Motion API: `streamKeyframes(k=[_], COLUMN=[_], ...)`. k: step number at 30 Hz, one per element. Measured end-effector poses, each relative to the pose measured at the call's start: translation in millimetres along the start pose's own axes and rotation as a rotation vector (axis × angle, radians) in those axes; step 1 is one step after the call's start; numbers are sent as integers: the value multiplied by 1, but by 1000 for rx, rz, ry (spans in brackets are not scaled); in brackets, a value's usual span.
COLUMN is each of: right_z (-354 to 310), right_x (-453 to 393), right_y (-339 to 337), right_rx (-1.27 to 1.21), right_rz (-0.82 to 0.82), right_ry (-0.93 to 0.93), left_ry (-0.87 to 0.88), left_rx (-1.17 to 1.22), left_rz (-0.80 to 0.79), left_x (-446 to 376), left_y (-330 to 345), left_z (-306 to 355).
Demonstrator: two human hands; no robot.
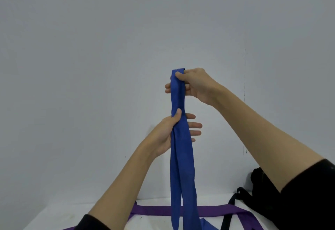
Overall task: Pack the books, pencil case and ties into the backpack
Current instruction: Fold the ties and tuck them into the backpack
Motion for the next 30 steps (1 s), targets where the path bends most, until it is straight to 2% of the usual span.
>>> streamKeyframes(k=[2,4,9,11,15,21,27,30], right_z=[8,18,61,77,82,51,27,21], right_x=[5,16,47,53,51,30,4,-6], right_y=[-6,-8,-4,0,6,17,20,16], right_rx=[241,350,460,507,437,268,345,395], right_rz=[83,118,-179,-202,-87,155,302,354], right_ry=[-44,-27,231,266,172,-50,-127,-194], left_ry=[12,36,16,35,-14,-59,1,36], left_rx=[64,156,400,429,389,275,327,192], left_rz=[84,136,241,307,336,214,62,62], left_x=[-2,-4,-9,-11,-7,3,3,4], left_y=[-7,-15,-25,-30,-37,-23,-12,-11], left_z=[0,4,18,19,14,-2,8,9])
Point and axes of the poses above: each hand's wrist, its own x-axis away from the middle knuckle, its own y-axis out of the palm, z = x × y, the point moved 2 cm from there along -x, towards the middle knuckle, and after that the axes turned 7 degrees about -x, right-handed, at the moved point
